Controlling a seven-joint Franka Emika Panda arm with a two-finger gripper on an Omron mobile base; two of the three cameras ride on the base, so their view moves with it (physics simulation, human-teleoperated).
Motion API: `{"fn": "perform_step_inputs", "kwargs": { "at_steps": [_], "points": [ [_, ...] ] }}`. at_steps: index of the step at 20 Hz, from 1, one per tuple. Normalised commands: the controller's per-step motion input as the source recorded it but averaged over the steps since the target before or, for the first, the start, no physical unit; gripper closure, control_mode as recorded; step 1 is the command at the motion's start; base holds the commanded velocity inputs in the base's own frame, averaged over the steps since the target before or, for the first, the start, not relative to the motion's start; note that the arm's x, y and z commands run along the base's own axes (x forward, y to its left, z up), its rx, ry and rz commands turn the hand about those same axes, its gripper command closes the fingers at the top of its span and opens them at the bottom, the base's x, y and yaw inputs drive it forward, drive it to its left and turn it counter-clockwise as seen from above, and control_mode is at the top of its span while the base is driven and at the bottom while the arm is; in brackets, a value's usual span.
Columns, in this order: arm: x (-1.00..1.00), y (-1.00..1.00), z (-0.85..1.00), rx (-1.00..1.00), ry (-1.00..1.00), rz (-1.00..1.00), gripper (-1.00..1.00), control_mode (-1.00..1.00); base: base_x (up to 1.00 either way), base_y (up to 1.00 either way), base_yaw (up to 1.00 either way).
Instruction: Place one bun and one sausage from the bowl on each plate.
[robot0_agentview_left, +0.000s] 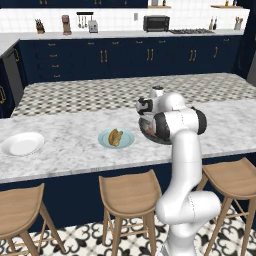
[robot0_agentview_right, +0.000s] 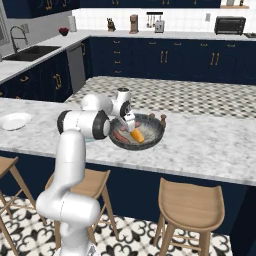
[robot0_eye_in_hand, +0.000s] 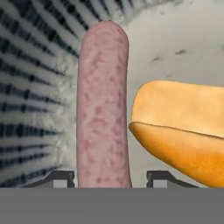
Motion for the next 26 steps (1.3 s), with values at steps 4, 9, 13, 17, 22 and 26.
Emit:
{"fn": "perform_step_inputs", "kwargs": {
  "at_steps": [4,9,13,17,22,26],
  "points": [
    [-0.69,0.0,-0.48,0.0,-0.1,0.0,1.0,-1.0,0.0,0.0,0.0],
    [-0.66,-0.03,0.24,0.01,-0.12,-0.02,1.0,-1.0,0.0,0.0,0.0],
    [-0.64,0.0,1.0,0.1,-0.16,-0.04,1.0,-1.0,0.0,0.0,0.0],
    [-0.48,0.0,1.0,0.06,-0.08,-0.05,1.0,-1.0,0.0,0.0,0.0],
    [-0.18,0.34,0.95,0.02,0.0,-0.03,1.0,-1.0,0.0,0.0,0.0],
    [-0.1,0.99,0.26,0.0,0.18,0.0,1.0,-1.0,0.0,0.0,0.0]
  ]
}}
